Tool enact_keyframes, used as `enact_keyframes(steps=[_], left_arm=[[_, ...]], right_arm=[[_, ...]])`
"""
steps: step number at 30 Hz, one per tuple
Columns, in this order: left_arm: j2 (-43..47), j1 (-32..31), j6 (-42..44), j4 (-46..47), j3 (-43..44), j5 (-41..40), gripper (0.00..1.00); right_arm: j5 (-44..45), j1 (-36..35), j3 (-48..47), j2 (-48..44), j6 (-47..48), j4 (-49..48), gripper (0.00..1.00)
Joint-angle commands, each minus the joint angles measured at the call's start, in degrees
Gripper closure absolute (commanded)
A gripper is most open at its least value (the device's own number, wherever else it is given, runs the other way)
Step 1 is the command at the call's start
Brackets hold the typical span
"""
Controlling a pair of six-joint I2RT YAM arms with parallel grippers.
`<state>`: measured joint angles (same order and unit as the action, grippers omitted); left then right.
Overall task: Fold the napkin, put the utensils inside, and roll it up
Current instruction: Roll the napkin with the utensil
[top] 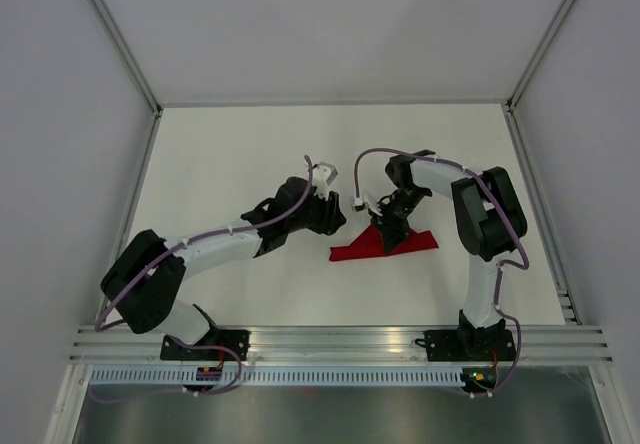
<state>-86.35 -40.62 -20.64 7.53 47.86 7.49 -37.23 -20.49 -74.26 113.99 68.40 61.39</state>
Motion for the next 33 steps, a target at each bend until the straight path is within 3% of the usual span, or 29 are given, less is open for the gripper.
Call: enact_keyframes(steps=[1,8,17,26,33], left_arm=[[3.6,-7.4,8.8,9.0,-2.8,-12.6,0.51],[-1.0,-21.1,20.5,11.8,-2.2,-19.7,0.49],[-14.6,-30.5,32.9,6.0,7.4,-20.1,0.48],[-22.3,-32.4,37.8,3.9,12.2,-20.7,0.48],[-26.2,-32.5,41.7,5.3,12.4,-26.6,0.49]], right_arm=[[1.3,0.0,-0.9,6.3,4.5,5.8,0.84],[1.4,0.6,-4.6,10.8,5.3,9.0,0.84],[1.8,1.3,-6.5,13.4,4.5,9.8,0.83],[2.1,1.6,-7.5,14.6,3.4,10.0,0.83],[2.1,1.7,-8.0,15.3,3.3,10.5,0.83]])
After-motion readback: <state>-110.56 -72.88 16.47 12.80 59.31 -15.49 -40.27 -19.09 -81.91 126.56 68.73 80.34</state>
